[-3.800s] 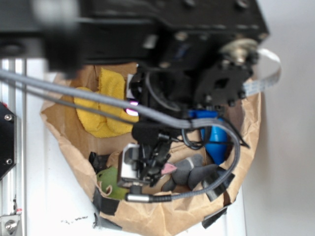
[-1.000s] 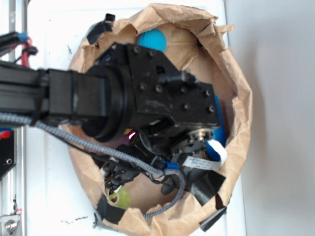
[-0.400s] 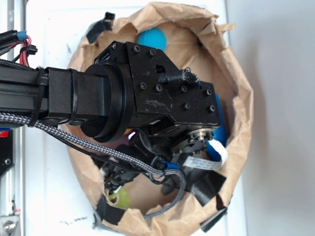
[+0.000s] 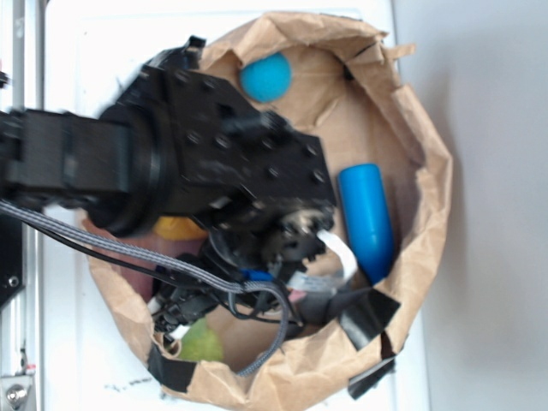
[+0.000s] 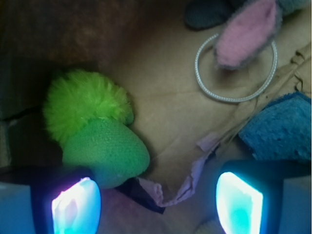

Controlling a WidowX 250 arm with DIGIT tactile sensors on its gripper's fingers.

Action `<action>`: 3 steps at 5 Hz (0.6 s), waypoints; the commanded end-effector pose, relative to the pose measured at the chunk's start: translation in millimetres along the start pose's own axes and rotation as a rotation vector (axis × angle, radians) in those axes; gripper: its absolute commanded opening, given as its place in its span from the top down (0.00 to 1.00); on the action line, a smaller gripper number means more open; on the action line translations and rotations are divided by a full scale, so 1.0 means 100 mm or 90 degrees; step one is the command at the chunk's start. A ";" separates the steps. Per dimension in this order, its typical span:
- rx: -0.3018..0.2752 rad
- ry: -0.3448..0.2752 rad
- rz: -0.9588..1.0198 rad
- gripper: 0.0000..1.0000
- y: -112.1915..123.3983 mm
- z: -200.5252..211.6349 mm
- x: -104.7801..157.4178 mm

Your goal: Grab the green animal.

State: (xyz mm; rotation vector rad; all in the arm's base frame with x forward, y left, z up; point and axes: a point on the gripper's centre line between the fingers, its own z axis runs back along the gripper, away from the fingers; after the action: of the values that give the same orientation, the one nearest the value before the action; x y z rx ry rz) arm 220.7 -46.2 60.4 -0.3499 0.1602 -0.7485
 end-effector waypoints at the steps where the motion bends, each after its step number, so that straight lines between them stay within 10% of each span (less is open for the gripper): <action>1: 0.020 -0.125 -0.028 0.00 -0.04 0.05 0.09; 3: -0.008 -0.064 -0.044 0.00 -0.10 0.02 0.06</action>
State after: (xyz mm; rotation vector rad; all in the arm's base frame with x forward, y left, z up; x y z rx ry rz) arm 215.8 -48.4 58.9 -0.4097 0.0758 -0.7552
